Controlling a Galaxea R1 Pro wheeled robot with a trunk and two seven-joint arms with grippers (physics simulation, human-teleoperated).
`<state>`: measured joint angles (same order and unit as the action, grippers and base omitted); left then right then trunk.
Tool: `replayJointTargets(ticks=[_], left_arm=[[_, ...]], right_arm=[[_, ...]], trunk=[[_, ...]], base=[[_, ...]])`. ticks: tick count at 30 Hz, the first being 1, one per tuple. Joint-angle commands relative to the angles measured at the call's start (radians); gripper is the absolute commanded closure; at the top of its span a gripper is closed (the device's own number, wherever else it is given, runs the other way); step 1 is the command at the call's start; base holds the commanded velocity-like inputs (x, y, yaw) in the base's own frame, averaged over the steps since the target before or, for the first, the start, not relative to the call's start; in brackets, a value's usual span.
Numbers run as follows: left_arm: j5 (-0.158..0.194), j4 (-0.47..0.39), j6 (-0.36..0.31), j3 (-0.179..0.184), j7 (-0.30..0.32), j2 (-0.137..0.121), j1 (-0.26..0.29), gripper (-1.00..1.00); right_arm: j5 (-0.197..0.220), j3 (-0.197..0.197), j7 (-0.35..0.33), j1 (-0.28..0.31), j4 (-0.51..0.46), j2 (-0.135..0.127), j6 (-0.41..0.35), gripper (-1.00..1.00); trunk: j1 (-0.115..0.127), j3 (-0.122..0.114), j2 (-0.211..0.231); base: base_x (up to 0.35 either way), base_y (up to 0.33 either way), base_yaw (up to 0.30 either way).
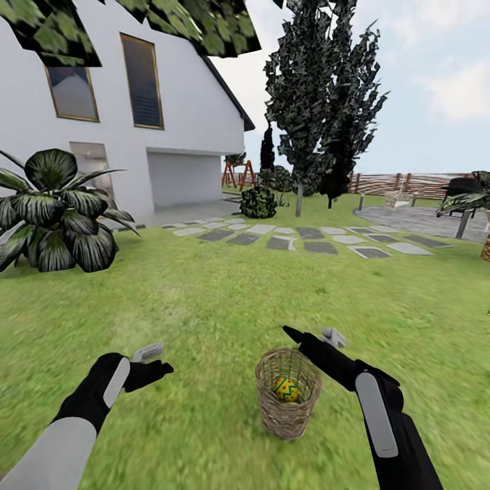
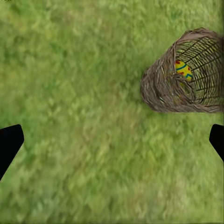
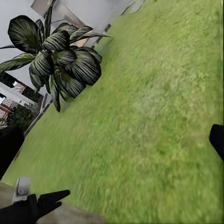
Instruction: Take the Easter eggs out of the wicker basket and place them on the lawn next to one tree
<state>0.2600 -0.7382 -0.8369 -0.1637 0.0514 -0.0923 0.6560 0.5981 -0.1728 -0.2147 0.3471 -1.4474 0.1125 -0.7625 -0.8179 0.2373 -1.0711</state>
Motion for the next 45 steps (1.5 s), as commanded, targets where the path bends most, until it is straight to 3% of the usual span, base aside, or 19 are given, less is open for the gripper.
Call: replayJointTargets(ticks=[1,9,19,24,29,33,35,41,45], left_arm=[[-0.004,-0.001,-0.005,-0.003,0.005,0.000,0.001,-1.00],[-0.004,-0.001,-0.005,-0.002,0.005,0.000,0.001,-1.00],[-0.007,-0.001,0.023,0.000,0.001,0.000,0.001,-1.00],[-0.008,-0.001,0.035,0.001,-0.008,0.002,0.001,-1.00],[-0.005,0.004,0.086,-0.001,-0.169,0.015,0.001,-1.00],[-0.002,0.009,0.132,-0.002,-0.234,0.047,0.001,-1.00],[-0.002,0.012,0.140,-0.002,-0.246,0.056,0.001,-1.00],[-0.002,0.014,0.149,-0.002,-0.251,0.058,0.001,-1.00],[-0.003,0.014,0.150,0.000,-0.250,0.060,0.001,-1.00]], right_arm=[[-0.003,-0.010,-0.006,0.001,0.006,0.001,-0.006,-1.00],[-0.004,-0.065,-0.006,0.001,0.028,0.002,-0.006,-1.00],[-0.016,-0.126,0.027,0.003,0.101,0.001,0.036,-1.00],[-0.018,-0.133,0.143,0.004,0.142,0.001,0.053,-1.00],[-0.027,-0.134,0.311,0.010,0.177,0.001,0.085,-1.00],[-0.032,-0.128,0.395,0.011,0.181,0.002,0.088,-1.00],[-0.033,-0.125,0.433,0.011,0.184,0.002,0.089,-1.00],[-0.038,-0.124,0.466,0.015,0.215,0.003,0.092,-1.00],[-0.082,-0.123,0.537,0.022,0.236,0.004,0.138,-1.00]], trunk=[[0.000,0.000,-0.001],[0.000,-0.010,-0.001],[0.000,-0.022,-0.001],[0.000,-0.028,-0.001],[0.000,-0.034,-0.001],[0.000,-0.039,-0.001],[0.000,-0.041,-0.001],[0.000,-0.049,-0.001],[0.000,-0.054,-0.001]], base=[[0.000,-0.138,-0.202],[0.000,-0.225,-0.203],[0.000,-0.024,-0.203],[0.000,-0.001,-0.203],[0.000,0.000,-0.203],[0.000,0.000,-0.203],[0.000,0.000,-0.203],[0.000,0.000,-0.203],[0.000,0.000,-0.203]])
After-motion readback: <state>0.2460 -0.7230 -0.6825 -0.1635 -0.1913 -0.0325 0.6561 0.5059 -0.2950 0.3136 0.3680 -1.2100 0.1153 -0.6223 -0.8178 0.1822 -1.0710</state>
